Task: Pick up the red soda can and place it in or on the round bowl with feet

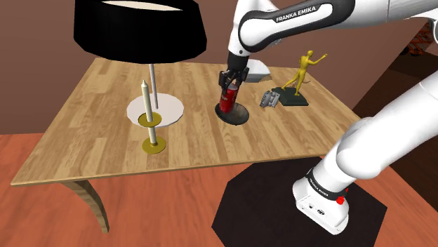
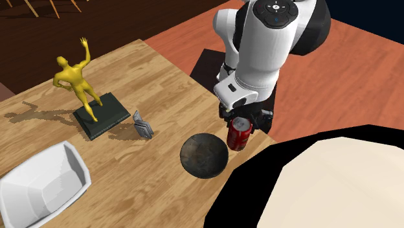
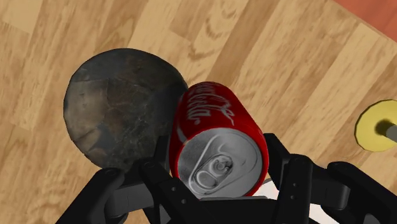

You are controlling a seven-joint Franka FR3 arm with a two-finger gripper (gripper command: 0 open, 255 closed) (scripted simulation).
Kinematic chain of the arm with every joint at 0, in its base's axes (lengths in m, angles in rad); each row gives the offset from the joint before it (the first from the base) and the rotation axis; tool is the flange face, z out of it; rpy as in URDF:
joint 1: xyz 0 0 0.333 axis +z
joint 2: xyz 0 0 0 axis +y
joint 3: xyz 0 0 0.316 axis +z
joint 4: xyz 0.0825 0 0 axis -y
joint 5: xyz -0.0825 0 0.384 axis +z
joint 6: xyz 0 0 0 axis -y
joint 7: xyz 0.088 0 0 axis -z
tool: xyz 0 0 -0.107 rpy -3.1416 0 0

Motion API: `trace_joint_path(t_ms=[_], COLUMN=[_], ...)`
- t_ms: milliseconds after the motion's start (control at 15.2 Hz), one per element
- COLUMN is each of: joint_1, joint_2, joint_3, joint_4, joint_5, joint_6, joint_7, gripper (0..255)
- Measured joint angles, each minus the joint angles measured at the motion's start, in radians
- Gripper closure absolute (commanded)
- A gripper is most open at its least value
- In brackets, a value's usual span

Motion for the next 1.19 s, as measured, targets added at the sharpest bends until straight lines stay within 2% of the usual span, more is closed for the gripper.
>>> trace_joint_path(t_ms=[528, 1188], joint_1=[-0.081, -0.087], joint_2=[0.059, 0.108], joint_3=[-0.105, -0.113], joint_4=[0.127, 0.063], joint_5=[-0.023, -0.023], joint_6=[-0.072, 0.041], joint_7=[-0.172, -0.189], gripper=[255, 255])
